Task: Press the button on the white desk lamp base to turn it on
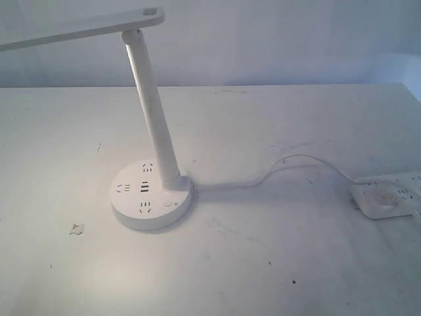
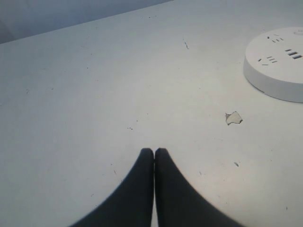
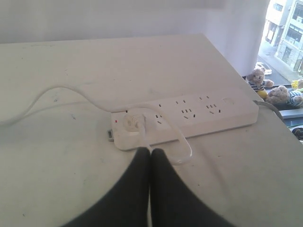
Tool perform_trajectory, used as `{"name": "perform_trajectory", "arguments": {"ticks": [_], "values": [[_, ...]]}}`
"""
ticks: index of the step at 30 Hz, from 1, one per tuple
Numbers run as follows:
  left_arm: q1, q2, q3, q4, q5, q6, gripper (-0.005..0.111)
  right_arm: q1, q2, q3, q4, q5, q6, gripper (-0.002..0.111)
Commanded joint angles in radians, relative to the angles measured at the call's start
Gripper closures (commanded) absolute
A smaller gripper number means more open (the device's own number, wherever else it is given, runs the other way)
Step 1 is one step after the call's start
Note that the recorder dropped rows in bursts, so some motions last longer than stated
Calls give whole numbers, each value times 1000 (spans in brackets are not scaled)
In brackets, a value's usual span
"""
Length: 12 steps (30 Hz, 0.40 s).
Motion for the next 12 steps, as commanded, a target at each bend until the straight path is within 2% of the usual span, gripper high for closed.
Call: {"name": "perform_trajectory", "arguments": {"ticks": [1,12], "values": [[4,-5,3,-6,-5,-1,107,-5,-5,5,6,-4,-10,108],[4,-5,3,-6,-5,-1,107,-5,-5,5,6,-4,-22,108]]}}
